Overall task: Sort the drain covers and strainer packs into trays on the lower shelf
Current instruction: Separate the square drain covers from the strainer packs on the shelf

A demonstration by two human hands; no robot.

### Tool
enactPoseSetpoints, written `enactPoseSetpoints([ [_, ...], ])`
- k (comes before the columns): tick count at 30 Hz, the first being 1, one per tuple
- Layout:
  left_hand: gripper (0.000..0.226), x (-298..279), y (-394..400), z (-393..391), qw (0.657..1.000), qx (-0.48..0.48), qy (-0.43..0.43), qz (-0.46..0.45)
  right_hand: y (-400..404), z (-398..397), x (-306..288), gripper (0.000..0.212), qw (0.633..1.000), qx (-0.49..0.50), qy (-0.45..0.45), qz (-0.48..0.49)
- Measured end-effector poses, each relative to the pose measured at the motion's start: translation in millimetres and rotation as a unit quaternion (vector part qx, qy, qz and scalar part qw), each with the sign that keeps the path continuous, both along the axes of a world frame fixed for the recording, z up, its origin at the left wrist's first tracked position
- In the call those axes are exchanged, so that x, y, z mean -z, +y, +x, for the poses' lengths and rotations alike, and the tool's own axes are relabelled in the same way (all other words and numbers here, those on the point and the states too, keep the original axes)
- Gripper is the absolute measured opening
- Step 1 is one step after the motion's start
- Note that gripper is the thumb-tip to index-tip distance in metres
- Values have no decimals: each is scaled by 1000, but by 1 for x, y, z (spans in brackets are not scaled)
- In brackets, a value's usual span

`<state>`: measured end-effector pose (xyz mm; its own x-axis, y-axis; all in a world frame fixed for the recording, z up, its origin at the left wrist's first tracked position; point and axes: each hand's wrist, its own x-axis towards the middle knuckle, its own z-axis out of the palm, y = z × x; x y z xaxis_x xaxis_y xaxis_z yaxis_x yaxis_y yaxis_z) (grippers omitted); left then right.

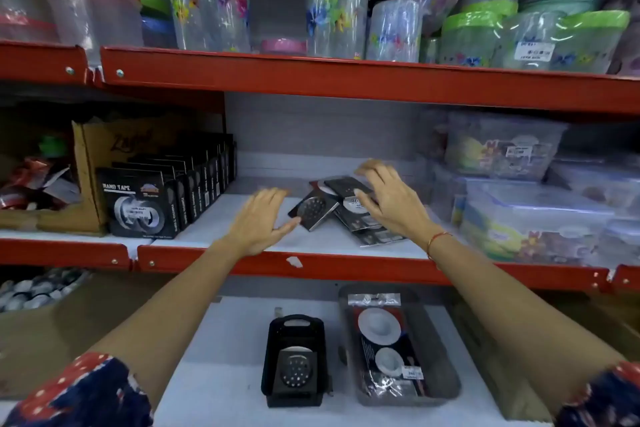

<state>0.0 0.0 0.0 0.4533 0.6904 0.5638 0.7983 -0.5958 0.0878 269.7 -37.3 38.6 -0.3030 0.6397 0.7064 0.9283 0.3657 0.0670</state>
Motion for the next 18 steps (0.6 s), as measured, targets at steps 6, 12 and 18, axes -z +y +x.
enactPoseSetpoints([
  [6, 94, 25, 50, -1, 975, -29, 10, -222, 61, 29, 11, 49, 976, 44, 60, -206],
  [12, 127, 28, 96, 17, 943, -42, -61, -324, 115, 53, -1, 64, 953, 33, 68, -293],
  [18, 87, 29, 128, 36, 945, -14, -46, -324, 160, 64, -15, 81, 930, 47, 47, -362],
])
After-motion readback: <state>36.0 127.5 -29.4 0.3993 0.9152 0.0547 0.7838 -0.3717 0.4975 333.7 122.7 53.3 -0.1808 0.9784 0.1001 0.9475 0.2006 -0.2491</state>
